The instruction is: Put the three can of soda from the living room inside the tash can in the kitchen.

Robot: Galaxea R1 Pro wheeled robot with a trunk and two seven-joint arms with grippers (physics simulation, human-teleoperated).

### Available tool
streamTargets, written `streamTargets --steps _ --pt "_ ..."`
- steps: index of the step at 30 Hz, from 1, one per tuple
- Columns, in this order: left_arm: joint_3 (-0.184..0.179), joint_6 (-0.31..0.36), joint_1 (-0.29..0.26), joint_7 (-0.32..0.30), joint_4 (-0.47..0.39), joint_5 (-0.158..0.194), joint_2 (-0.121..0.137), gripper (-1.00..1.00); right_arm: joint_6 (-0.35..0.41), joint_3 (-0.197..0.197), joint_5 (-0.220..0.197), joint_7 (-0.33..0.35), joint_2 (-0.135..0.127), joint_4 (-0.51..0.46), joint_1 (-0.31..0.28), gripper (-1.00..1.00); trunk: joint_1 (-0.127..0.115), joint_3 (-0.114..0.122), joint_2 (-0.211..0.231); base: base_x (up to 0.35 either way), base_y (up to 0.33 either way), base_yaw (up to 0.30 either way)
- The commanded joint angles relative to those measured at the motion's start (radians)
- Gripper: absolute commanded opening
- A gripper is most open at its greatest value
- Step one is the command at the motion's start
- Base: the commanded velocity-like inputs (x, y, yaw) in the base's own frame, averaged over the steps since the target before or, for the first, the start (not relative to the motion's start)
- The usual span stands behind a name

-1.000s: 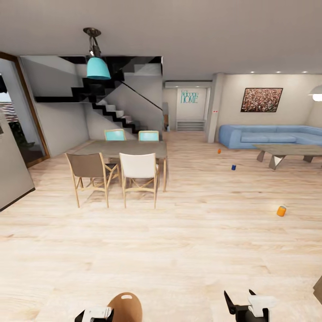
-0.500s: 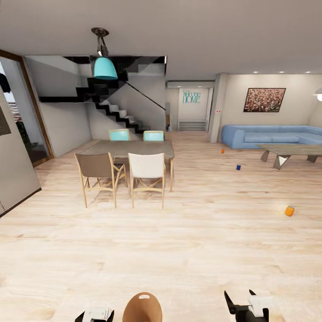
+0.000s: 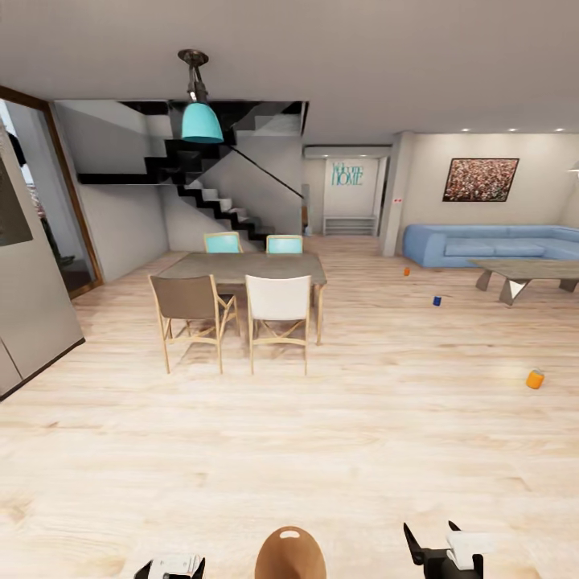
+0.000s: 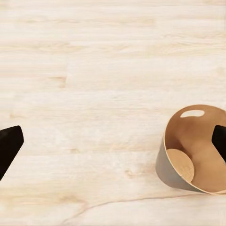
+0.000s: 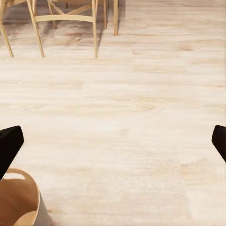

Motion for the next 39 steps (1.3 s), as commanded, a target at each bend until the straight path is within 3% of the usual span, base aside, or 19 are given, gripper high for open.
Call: streamTargets --steps 1,21,39 --pt "0.000 0.000 0.000 0.000 0.000 0.000 0.000 1.00 0.000 0.000 0.000 0.000 0.000 0.000 0.000 1.00 0.000 0.000 0.000 0.044 0.308 0.000" --pt "0.000 0.001 0.000 0.003 0.000 -0.004 0.000 1.00 0.000 0.003 0.000 0.000 0.000 0.000 0.000 1.00 0.000 0.000 0.000 0.128 0.260 0.000" --pt "0.001 0.002 0.000 0.002 0.000 0.001 0.001 1.00 0.000 0.000 0.000 0.000 0.000 0.001 0.000 1.00 0.000 0.000 0.000 0.015 0.240 0.000"
